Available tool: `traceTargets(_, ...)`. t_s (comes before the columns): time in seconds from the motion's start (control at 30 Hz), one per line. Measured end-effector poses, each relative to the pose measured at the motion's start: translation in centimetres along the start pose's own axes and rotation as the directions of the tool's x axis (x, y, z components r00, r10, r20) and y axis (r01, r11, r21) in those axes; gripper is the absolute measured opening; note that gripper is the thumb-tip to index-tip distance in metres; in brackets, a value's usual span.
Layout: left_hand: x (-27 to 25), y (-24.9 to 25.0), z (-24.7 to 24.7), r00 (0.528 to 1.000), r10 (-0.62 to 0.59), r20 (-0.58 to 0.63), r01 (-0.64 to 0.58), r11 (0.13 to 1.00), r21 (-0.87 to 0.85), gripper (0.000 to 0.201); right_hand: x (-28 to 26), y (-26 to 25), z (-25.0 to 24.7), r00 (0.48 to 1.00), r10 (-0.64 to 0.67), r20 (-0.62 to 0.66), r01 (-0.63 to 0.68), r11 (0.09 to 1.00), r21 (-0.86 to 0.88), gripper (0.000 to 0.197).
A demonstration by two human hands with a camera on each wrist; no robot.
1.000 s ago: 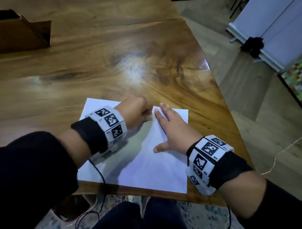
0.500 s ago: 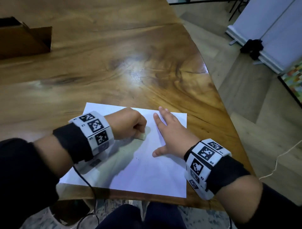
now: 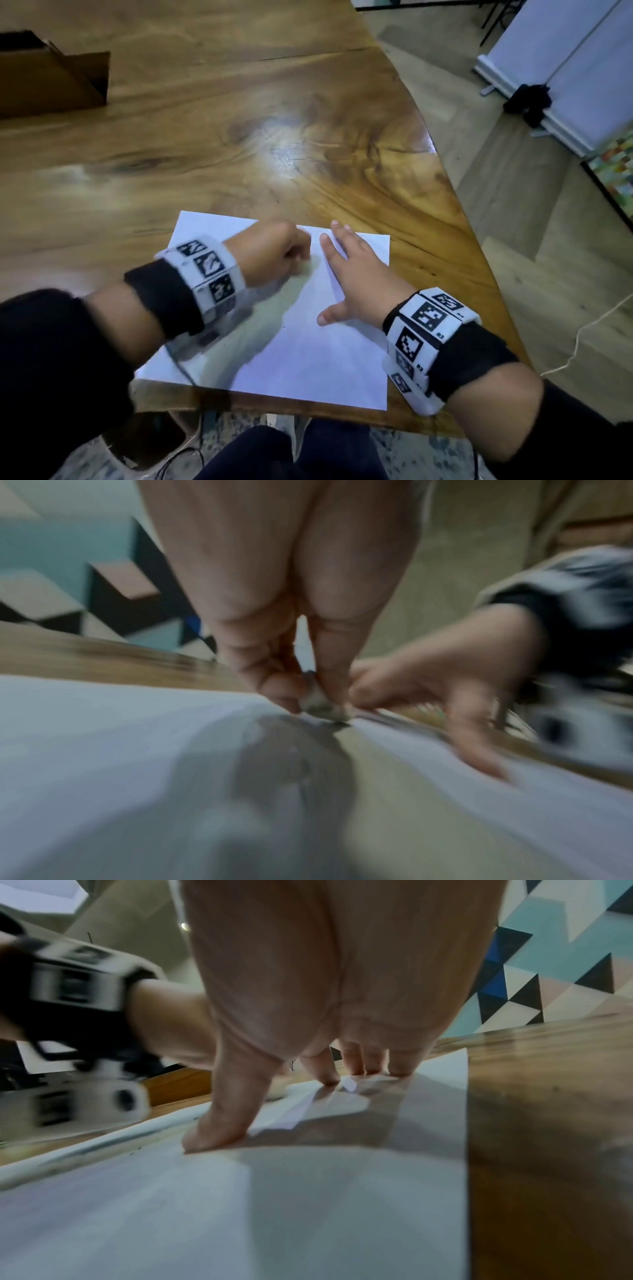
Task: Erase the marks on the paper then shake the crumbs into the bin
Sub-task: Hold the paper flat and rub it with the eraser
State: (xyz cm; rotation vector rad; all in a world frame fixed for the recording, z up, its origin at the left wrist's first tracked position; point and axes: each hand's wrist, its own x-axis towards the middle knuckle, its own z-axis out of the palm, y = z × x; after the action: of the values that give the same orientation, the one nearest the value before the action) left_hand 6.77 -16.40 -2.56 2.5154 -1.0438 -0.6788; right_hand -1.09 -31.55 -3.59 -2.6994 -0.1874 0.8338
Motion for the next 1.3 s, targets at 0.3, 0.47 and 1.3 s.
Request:
traceTargets(0.3,-0.3,0.5,0.7,0.995,-0.028,0.092,0.031,0.999,-0.025,0.004,0.2,0.3,0.3,1.0,0.002,-0.023,-0.002,1.0,0.016,0.121)
traceTargets(0.47,2.4,1.0,0.1,0.974,-0.134,-0.185,0.134,0.991,-0.011,0.009,0.0,0.2,0.2,1.0,0.001,-0.027,-0.001,1.0,0.003,0.12)
traceTargets(1.3,2.8,1.0,-0.4,0.981,-0.112,-0.156,0.116,0.993,0.015,0.007,0.1,0.4,0.3,0.998,-0.004,-0.058,0.005,1.0,0.011,0.12)
